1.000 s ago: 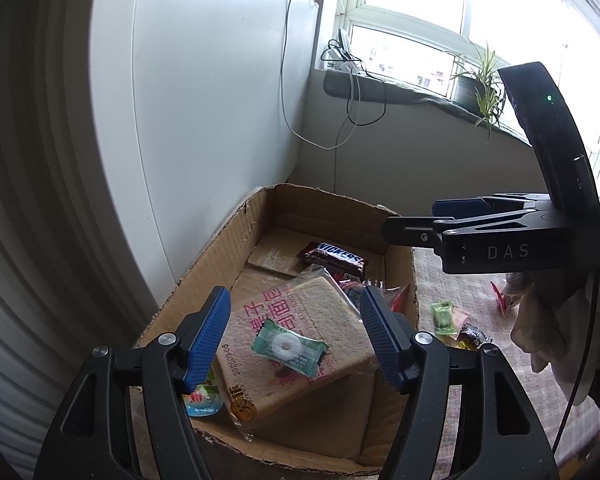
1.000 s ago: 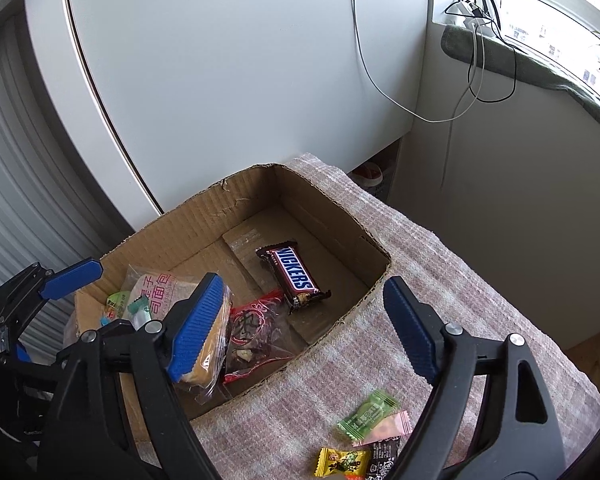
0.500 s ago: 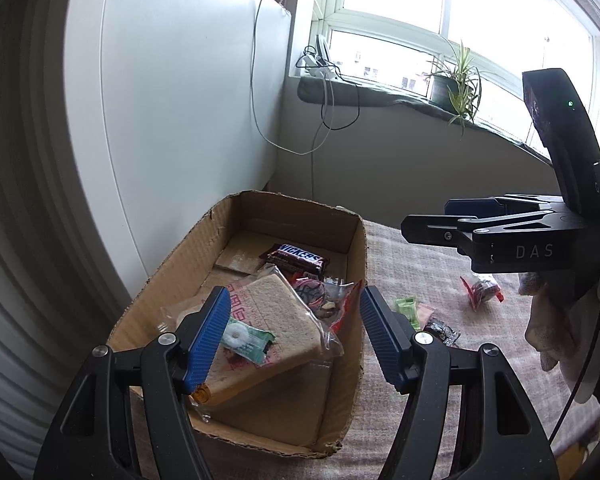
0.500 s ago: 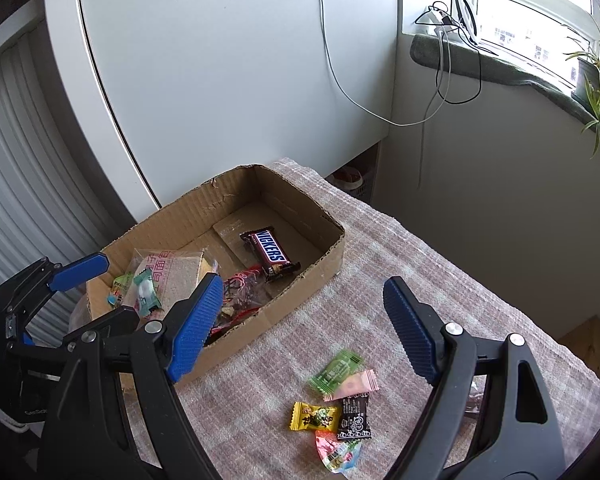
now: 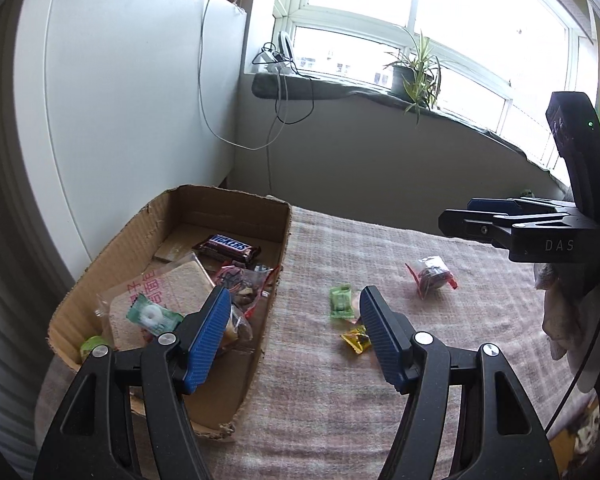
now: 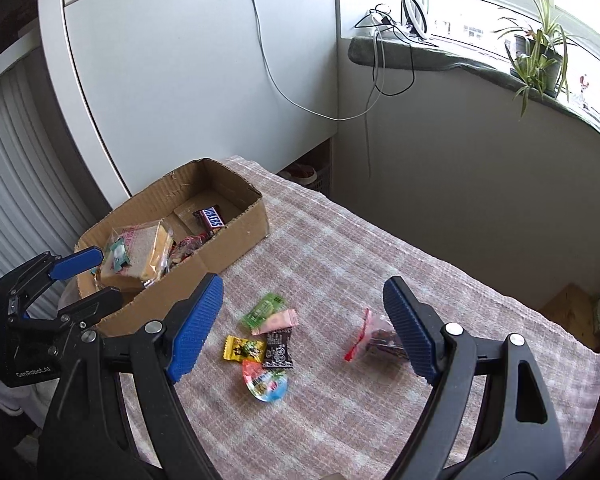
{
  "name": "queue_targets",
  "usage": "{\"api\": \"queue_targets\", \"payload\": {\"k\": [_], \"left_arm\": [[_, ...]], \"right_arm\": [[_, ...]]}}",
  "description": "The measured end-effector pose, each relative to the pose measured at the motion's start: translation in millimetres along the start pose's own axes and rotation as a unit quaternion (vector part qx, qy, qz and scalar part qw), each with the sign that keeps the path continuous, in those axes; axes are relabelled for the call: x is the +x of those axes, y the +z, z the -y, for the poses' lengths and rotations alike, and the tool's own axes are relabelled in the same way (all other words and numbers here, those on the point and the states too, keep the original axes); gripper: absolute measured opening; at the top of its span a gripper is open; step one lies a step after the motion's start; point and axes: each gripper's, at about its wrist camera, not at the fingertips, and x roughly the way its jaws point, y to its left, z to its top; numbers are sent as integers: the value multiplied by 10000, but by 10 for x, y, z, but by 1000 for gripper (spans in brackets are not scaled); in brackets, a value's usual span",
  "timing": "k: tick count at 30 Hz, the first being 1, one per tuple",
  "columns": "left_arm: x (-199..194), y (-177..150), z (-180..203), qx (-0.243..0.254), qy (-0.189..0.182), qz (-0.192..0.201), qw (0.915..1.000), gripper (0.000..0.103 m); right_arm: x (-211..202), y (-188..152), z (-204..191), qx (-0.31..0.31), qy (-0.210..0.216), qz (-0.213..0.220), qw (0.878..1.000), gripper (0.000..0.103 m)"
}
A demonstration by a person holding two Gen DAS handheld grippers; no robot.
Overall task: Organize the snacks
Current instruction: 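Withdraw both grippers from the box toward the remaining snacks, then close the right gripper on the red-edged meat bag while the left gripper grasps the red-green candy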
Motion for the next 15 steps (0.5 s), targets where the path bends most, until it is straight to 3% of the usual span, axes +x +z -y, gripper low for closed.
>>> {"api": "queue_targets", "payload": {"k": [6,10,15], "left_arm": [[133,-118,258,37,-363,-255,9990,66],[247,-206,418,68,-571,-493,9971,57],[393,-317,594,130,-732,-769,9943,56]], "right_arm": [[-49,-195,481,370,-273,-144,9988,85],[41,-290,740,677,-231,-286,9970,85],[220,-359,873,885,-42,-423,9952,85]]}}
